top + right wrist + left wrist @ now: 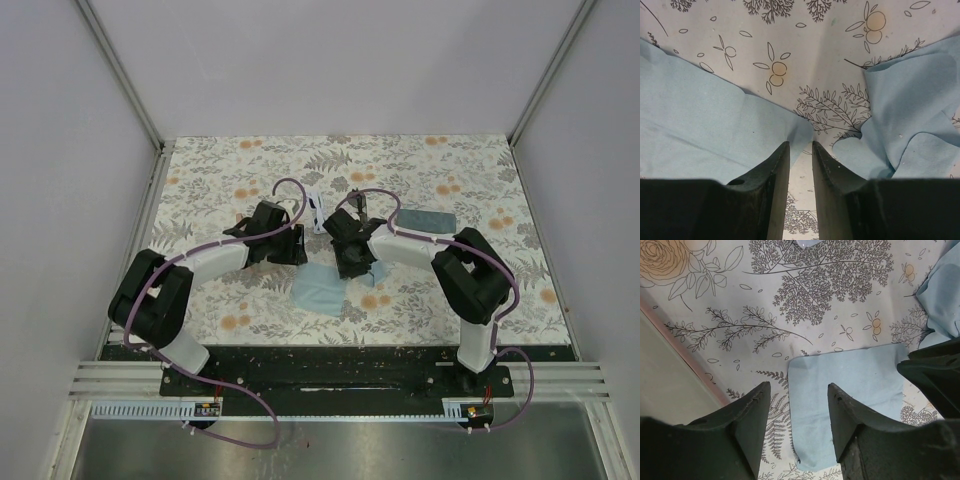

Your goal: Organize the sunglasses

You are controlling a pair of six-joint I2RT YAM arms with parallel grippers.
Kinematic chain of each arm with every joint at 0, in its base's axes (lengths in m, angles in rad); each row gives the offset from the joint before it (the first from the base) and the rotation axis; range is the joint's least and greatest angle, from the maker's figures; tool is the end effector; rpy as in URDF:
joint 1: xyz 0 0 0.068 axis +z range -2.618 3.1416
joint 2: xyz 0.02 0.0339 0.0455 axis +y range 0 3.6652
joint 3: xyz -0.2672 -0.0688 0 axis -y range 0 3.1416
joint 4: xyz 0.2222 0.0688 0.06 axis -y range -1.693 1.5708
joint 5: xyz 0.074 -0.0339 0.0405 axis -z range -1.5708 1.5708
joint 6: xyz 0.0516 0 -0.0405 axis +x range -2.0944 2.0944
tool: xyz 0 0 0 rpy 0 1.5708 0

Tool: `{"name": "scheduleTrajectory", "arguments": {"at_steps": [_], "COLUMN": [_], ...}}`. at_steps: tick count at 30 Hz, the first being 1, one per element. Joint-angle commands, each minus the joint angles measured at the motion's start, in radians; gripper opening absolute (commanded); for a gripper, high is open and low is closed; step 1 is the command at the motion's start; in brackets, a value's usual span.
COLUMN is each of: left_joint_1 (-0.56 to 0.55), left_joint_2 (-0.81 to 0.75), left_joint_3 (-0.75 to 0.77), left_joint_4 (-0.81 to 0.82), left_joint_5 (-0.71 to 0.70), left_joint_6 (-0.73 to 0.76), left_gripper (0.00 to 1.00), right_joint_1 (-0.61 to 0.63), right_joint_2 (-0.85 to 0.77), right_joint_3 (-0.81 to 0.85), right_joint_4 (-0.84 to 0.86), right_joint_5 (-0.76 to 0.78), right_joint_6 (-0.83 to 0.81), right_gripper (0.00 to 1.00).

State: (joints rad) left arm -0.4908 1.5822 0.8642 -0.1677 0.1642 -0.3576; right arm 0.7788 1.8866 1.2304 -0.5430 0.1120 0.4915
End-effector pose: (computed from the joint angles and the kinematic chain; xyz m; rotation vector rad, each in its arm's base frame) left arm 0.2685 -0.1530 0.1830 0.2420 2.5150 -0.5601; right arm 0.2611 0.2496 0.1627 -0.3678 2.7468 0.1840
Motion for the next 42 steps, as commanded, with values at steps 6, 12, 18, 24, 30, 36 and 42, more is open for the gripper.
{"name": "scheduleTrajectory", "arguments": {"at_steps": [6,12,18,24,30,36,42], "left_joint_1": [0.006,0.008,0.009,0.009,0.009,0.009,0.009], "left_joint_2": [0.019,0.021,0.03,0.047,0.087,0.125,0.16], "left_joint_3": [0.042,0.033,0.033,0.044,0.065,0.085,0.088], "left_joint_4": [0.019,0.028,0.034,0.037,0.028,0.01,0.002], "left_joint_5": [0.032,0.04,0.055,0.074,0.087,0.109,0.121], "left_joint_6": [0.014,0.011,0.008,0.012,0.02,0.019,0.025], "left_gripper": [0.52,0.52,0.51,0.5,0.48,0.43,0.33], "right_joint_1": [-0.029,-0.032,-0.032,-0.033,-0.033,-0.033,-0.033], "right_joint_2": [0.043,0.06,0.048,0.031,0.023,0.022,0.02], "right_joint_3": [0.027,0.032,0.017,0.007,0.009,0.012,0.02], "right_joint_4": [0.023,0.044,0.06,0.057,0.049,0.051,0.051], "right_joint_5": [0.028,-0.031,-0.095,-0.077,-0.069,-0.072,-0.077], "right_joint_6": [0.019,0.012,0.012,0.018,0.012,0.007,0.005], "right_gripper": [0.29,0.29,0.19,0.08,0.0,0.0,0.0]}}
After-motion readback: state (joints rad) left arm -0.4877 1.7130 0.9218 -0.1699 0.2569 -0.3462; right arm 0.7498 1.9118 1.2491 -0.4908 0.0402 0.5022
